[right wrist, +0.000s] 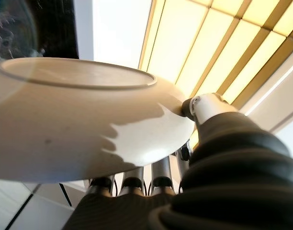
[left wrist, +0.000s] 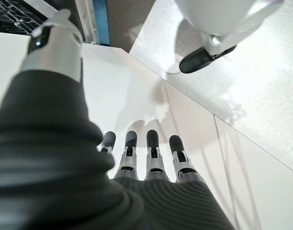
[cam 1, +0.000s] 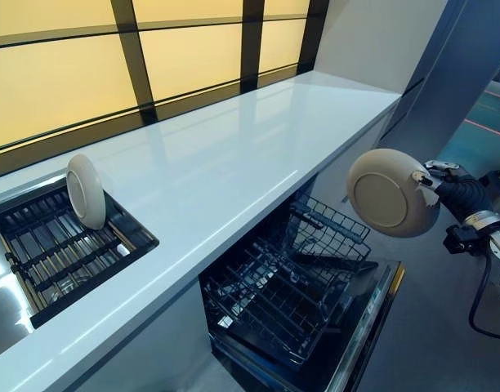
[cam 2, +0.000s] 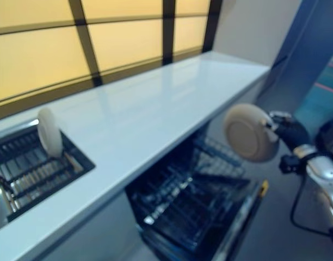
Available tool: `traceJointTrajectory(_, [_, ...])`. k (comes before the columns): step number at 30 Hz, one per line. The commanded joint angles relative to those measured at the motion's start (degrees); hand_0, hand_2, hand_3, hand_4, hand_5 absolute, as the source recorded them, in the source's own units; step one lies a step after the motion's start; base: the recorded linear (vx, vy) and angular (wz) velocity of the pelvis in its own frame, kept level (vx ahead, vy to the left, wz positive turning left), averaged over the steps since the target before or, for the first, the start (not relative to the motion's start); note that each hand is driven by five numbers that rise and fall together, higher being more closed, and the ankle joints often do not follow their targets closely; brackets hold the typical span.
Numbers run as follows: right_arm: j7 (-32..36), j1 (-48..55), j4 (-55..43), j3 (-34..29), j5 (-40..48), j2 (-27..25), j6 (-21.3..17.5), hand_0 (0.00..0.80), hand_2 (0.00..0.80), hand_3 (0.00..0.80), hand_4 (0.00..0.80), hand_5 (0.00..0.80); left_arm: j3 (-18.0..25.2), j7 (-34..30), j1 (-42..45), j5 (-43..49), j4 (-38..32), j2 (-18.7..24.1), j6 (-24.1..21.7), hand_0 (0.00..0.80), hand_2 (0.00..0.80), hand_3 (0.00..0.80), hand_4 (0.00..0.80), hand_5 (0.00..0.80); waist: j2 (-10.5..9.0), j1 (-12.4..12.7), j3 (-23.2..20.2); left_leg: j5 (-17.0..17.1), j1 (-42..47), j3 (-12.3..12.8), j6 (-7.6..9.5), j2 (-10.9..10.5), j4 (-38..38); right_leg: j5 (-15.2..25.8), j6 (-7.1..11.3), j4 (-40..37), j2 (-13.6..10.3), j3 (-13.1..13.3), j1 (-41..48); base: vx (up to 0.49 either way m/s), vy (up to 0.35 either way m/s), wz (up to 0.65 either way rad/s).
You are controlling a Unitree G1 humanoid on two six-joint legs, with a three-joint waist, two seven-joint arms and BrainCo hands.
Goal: Take plates into dishwasher
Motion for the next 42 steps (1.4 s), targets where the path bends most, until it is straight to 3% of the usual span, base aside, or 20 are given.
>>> traceJointTrajectory(1, [2.5,-1.2,-3.2,1.1,-2.7,0.8,-1.9,0.800,0.800,0.800,0.800,0.800,-0.2,0.1,-2.8,-1.3,1.6,1.4,-2.3,0.000,0.000,0.000,0.000,0.000,-2.77,-0.2,-1.2,1.8,-1.5,-1.3,-1.11,1.2,0.1,-2.6,0.35,5.1,-0.5,1.6,-0.8,0.000,0.000,0.00])
traceJointTrajectory(24, [10.4,10.7,-6.0,4.2,-8.5,10.3,1.9,0.800,0.800,0.800,0.800,0.800,-0.8,-0.6,-3.2,-0.6,0.4,1.0,-0.9,0.000,0.000,0.000,0.000,0.000,-1.89,-0.4,-0.5,2.8,-0.5,-0.8,-1.40,1.6,-0.5,-2.1,0.82,4.3,-0.6,1.0,1.1,0.000,0.000,0.00])
traceJointTrajectory(42, [9.5,14.2,-9.9,8.2,-10.6,16.2,1.3,0.800,0.800,0.800,0.800,0.800,-1.4,-1.0,-2.8,-0.8,-1.6,0.4,0.5,0.000,0.000,0.000,0.000,0.000,-1.00,0.5,0.1,3.0,-0.6,-1.4,-1.20,0.8,-0.7,-1.8,1.26,4.0,-1.5,-0.2,1.7,0.000,0.006,0.00])
